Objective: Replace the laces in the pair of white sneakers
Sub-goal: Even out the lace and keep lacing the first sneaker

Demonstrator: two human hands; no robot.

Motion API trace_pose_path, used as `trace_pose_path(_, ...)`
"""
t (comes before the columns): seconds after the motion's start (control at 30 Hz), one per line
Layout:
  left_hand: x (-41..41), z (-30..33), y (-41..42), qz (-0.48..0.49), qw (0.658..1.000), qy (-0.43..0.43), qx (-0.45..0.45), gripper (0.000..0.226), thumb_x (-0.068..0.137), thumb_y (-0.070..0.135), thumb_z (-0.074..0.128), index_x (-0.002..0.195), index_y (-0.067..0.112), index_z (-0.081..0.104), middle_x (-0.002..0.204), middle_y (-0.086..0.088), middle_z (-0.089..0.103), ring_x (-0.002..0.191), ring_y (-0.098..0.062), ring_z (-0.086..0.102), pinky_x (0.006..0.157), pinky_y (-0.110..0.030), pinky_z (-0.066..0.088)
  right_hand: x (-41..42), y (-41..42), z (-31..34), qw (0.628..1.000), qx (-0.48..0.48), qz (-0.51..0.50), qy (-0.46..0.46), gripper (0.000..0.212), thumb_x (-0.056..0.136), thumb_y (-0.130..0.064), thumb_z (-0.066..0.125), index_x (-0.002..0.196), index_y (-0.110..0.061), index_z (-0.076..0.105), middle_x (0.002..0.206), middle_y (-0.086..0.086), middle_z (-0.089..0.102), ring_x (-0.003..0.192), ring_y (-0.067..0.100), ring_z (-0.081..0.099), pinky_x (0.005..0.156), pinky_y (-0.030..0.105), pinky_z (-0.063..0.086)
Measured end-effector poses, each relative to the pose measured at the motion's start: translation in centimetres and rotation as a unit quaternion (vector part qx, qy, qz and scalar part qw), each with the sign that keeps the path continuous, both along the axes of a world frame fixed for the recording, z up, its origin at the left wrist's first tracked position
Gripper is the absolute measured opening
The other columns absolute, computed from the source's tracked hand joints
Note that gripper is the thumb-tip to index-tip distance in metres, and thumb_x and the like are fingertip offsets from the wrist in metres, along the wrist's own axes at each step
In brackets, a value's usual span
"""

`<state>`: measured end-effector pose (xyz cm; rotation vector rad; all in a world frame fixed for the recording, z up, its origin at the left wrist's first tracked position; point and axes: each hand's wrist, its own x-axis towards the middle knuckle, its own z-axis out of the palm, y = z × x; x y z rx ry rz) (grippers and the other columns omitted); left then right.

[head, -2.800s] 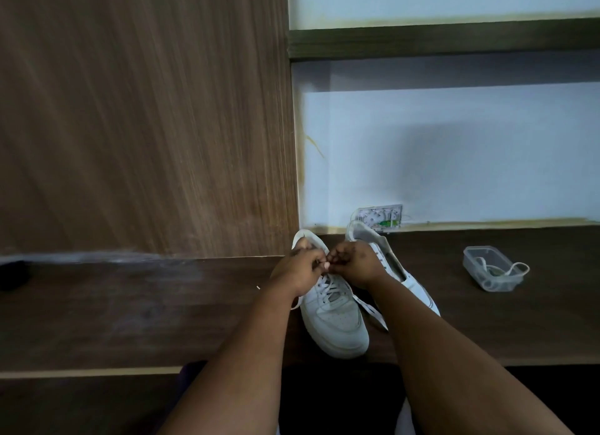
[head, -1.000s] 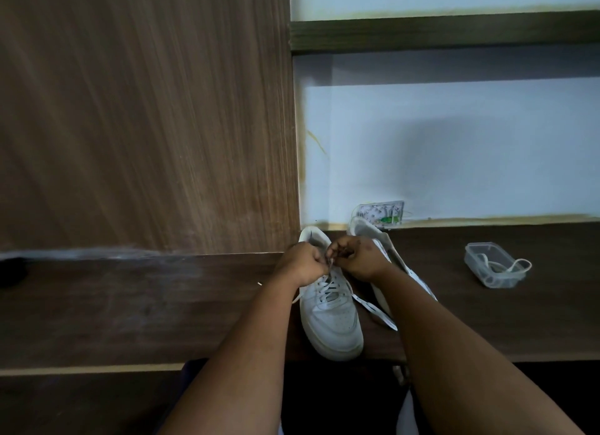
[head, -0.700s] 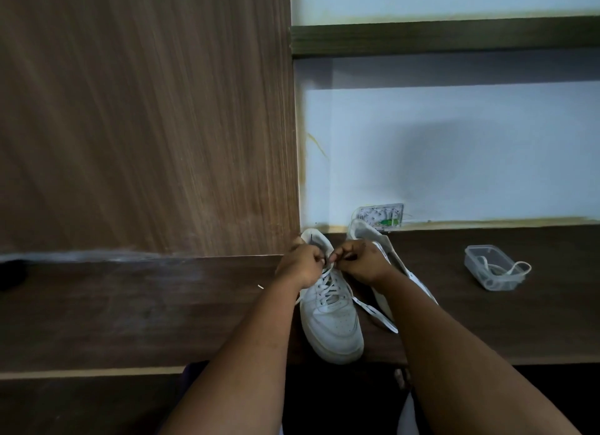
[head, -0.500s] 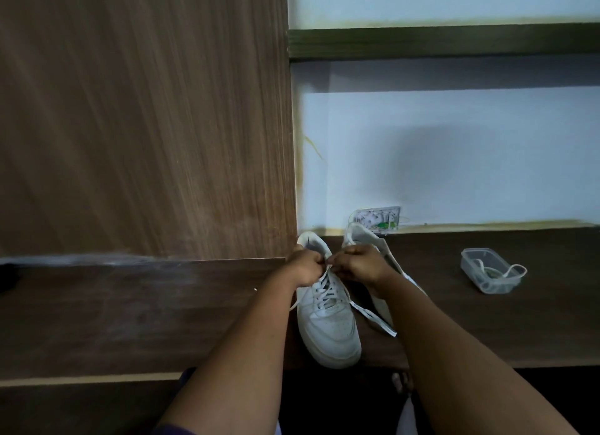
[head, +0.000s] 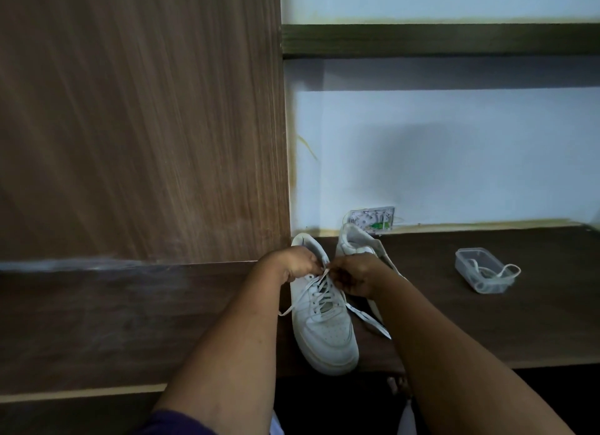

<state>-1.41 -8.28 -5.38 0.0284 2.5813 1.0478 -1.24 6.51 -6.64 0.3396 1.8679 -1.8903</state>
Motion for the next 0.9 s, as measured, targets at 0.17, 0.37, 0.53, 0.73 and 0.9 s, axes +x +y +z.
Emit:
trace_pose_path(0.17,-0.5,-1.0,-0.3,0.013,0.999,0.012,0.033,0.008,0.085,0.017,0.069,0.085,0.01,0.064,0.086,-0.005,0.059,0.085,-0.016,0.054,0.074,-0.029,0.046,0.0,0.2,0.2,0.998,0.046,0.012,0.034,0.013,0.081,0.004,0.065,0.072,-0.005,0.059,0.064,0.009,0.059,0.06,0.016,0.057,0.055,0.024,0.051)
trace_pose_path(0.37,-0.2,-1.2,-0.7,-0.005,0.993,0.114,-0.018,0.024,0.079,0.01,0.071,0.059,0.012,0.056,0.066,-0.005,0.053,0.069,-0.017,0.053,0.074,-0.041,0.05,-0.1,0.6,-0.3,0.928,0.254,0.034,0.27,0.02,0.061,-0.007,0.077,0.07,-0.019,0.063,0.072,0.006,0.07,0.07,0.023,0.067,0.072,0.039,0.059)
trace_pose_path(0.53,0.2,-1.9,-0.8,0.001,0.976,0.213,-0.036,0.018,0.073,0.011,0.08,0.084,0.005,0.067,0.103,0.002,0.044,0.09,-0.015,0.055,0.085,-0.032,0.052,0.3,0.6,0.2,0.887,0.313,0.092,0.328,0.021,0.066,-0.004,0.073,0.075,-0.021,0.064,0.076,0.003,0.071,0.073,0.019,0.066,0.078,0.035,0.055)
trace_pose_path(0.73,0.3,-2.3,-0.1,0.019,0.977,0.199,-0.075,0.018,0.075,0.013,0.073,0.065,0.02,0.06,0.091,0.0,0.057,0.085,-0.02,0.06,0.067,-0.025,0.044,0.2,0.7,-0.3,0.934,0.247,0.033,0.257,0.028,0.057,-0.022,0.078,0.08,-0.018,0.063,0.071,0.005,0.071,0.069,0.022,0.069,0.072,0.04,0.059)
trace_pose_path(0.9,0.2,-2.0,0.2,0.017,0.994,0.094,-0.047,0.024,0.089,0.013,0.053,0.066,0.012,0.06,0.063,0.001,0.048,0.063,-0.011,0.046,0.057,-0.026,0.033,0.7,0.4,0.1,0.972,0.157,0.014,0.172,0.03,0.07,-0.011,0.084,0.082,-0.011,0.056,0.072,0.018,0.069,0.067,0.028,0.066,0.072,0.043,0.057)
